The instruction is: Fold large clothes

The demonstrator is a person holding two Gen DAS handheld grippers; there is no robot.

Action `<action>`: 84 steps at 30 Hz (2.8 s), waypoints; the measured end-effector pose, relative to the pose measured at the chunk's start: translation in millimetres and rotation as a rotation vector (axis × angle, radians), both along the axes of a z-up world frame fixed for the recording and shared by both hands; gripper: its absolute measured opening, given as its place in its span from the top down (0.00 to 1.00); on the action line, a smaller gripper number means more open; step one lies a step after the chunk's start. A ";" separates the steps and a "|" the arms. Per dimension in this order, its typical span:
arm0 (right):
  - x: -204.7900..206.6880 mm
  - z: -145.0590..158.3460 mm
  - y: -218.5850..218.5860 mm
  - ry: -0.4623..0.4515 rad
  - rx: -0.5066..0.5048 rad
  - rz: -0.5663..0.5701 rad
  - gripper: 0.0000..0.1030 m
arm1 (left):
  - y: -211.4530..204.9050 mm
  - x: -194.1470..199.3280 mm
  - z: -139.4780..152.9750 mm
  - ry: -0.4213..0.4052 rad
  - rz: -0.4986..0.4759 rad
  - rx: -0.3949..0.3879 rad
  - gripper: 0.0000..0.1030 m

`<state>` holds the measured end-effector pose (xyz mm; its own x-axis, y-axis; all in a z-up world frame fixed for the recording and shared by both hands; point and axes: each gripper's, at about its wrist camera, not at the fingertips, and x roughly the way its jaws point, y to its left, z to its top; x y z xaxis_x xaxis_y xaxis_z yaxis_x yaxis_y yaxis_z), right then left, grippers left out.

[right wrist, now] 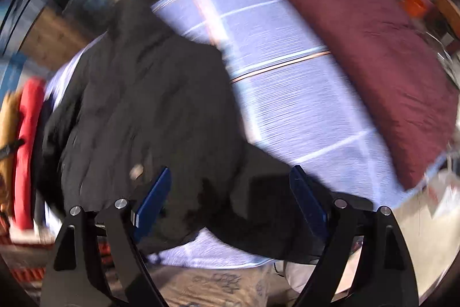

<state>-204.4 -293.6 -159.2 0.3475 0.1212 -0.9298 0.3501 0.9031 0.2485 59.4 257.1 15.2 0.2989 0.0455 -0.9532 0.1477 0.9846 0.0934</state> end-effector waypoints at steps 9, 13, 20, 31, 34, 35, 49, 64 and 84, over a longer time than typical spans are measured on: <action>20.4 -66.0 53.4 0.147 -0.169 0.185 0.59 | 52.1 -46.6 -32.5 0.056 0.165 0.021 0.20; 22.4 -49.1 22.0 0.096 -0.146 0.152 0.91 | 74.5 -55.2 -34.7 0.055 0.222 0.030 0.19; 51.0 51.8 -92.6 -0.089 -0.289 0.005 0.93 | 86.1 -58.7 -39.8 0.060 0.283 -0.013 0.16; 181.4 87.0 -240.5 -0.077 -0.317 -0.247 0.84 | 68.0 -63.3 -35.1 0.043 0.301 0.007 0.16; 188.2 85.0 -233.9 -0.120 -0.199 -0.278 0.36 | 72.1 -71.5 -34.9 0.039 0.336 0.018 0.16; 191.2 79.6 -218.0 -0.134 -0.175 -0.241 0.20 | 75.0 -74.1 -36.0 0.043 0.354 0.017 0.16; 89.0 -66.6 -22.7 0.113 0.228 -0.074 0.20 | 59.5 -66.4 -50.7 0.080 0.286 0.051 0.14; 28.1 -52.4 -4.7 0.103 0.153 -0.118 0.20 | 118.4 41.3 47.0 -0.246 0.286 0.209 0.89; -7.4 -64.0 0.6 0.118 0.178 -0.187 0.20 | 48.8 63.2 6.8 -0.208 -0.076 0.151 0.05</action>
